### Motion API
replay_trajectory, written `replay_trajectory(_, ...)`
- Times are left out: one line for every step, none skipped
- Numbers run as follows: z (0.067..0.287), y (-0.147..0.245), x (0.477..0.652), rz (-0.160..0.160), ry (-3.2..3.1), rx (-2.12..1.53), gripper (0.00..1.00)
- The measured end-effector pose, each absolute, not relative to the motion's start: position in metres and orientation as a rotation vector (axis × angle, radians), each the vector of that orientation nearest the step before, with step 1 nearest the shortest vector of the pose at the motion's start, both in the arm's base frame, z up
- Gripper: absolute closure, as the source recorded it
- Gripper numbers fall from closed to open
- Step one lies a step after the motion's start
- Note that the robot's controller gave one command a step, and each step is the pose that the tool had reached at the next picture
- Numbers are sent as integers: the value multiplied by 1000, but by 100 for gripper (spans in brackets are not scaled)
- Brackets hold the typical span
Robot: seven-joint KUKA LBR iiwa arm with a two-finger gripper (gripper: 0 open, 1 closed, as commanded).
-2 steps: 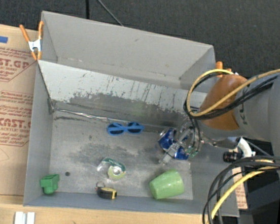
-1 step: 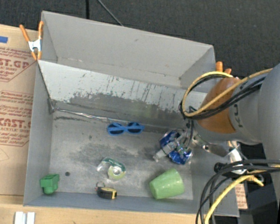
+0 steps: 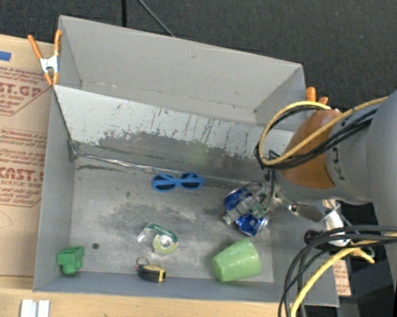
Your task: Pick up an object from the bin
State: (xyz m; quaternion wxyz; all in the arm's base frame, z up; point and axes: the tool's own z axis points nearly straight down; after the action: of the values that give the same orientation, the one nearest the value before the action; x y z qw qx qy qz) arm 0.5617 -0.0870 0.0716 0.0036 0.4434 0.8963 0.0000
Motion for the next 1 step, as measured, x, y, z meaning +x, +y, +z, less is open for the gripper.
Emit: replay_trajectory(152, -87, 564, 3, 2810, 1386, 100)
